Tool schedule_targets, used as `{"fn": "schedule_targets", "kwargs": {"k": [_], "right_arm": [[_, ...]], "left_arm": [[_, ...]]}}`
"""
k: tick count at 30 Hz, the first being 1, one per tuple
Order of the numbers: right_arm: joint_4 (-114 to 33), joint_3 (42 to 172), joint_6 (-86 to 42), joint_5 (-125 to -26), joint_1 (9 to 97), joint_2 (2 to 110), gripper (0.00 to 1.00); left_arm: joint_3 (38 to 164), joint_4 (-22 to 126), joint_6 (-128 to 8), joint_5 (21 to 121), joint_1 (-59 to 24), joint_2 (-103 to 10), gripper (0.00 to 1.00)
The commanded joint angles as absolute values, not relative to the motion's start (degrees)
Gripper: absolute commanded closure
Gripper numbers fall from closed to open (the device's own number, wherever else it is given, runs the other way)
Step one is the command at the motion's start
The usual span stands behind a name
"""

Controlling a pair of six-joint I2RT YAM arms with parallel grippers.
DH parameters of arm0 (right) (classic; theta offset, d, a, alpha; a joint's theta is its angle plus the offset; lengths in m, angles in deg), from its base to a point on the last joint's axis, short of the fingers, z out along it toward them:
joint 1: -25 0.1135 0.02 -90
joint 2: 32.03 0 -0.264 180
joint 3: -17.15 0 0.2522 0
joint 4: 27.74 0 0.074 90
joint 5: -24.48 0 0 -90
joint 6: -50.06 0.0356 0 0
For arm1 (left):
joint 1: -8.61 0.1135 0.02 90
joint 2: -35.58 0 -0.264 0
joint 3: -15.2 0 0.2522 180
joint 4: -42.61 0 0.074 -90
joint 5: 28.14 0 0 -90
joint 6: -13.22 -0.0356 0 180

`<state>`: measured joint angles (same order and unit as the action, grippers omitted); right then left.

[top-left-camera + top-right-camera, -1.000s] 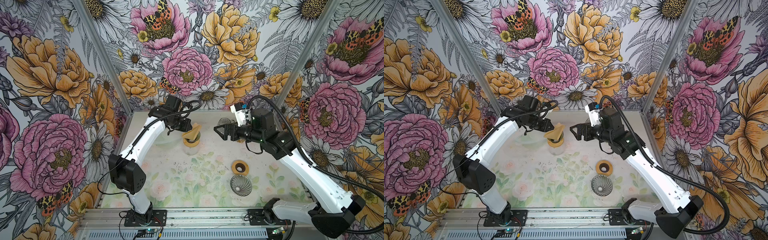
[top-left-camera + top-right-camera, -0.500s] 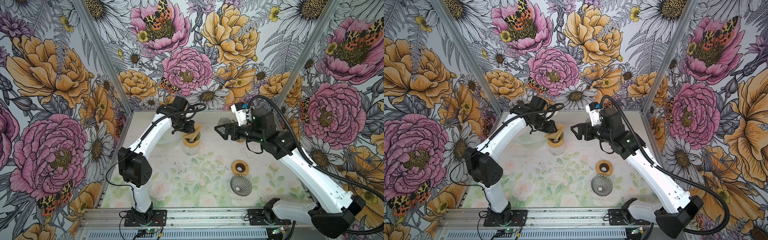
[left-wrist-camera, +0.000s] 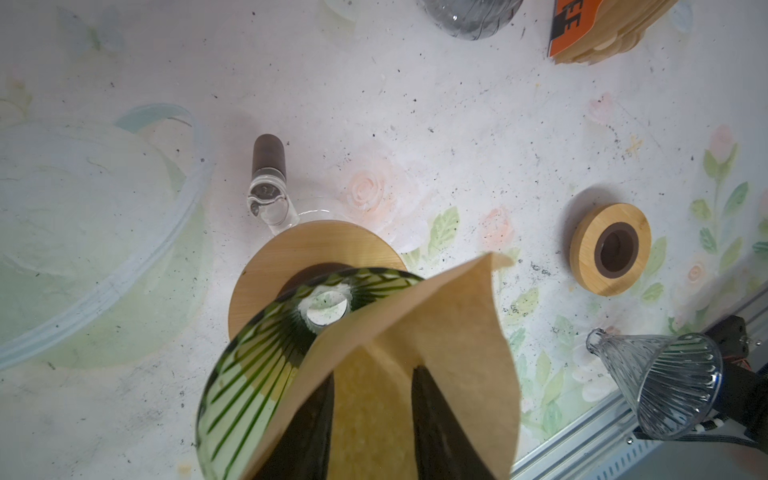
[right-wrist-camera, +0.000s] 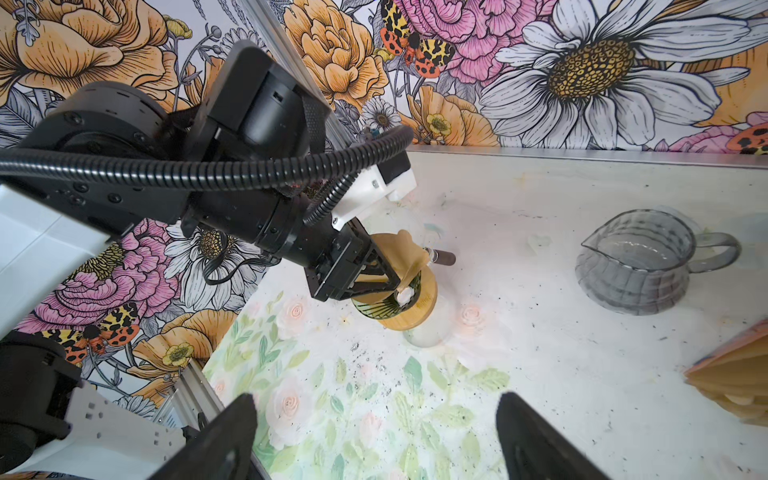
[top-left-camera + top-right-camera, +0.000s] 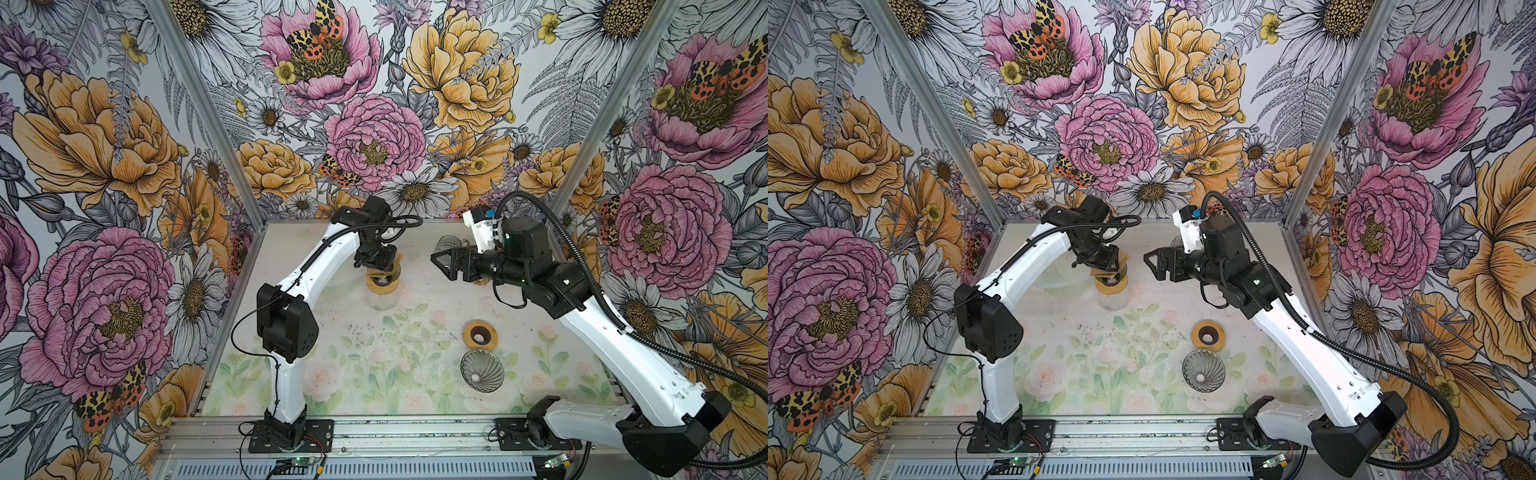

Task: Place the coffee filter in the dripper
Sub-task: 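Lower the left gripper onto the filter edge while the right draws back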

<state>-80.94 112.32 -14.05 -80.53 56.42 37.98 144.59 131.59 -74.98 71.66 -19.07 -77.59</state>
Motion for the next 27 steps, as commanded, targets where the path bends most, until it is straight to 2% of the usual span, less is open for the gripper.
{"fn": "schedule_targets", "kwargs": {"k": [1,6,27], "right_arm": [[-81.12,111.44,-14.37,-79.76,56.23,36.39,0.08],[-81.29,111.59,-14.36,-79.76,56.23,36.5,0.09],[-82.53,112.38,-13.74,-80.2,56.2,38.12,0.13]], "left_arm": [[146.73,132.45,-73.54,70.44,-19.03,-78.75,0.64],[146.91,132.47,-73.18,71.91,-18.62,-79.63,0.64],[148.23,133.36,-72.91,71.87,-18.88,-82.21,0.78]]}}
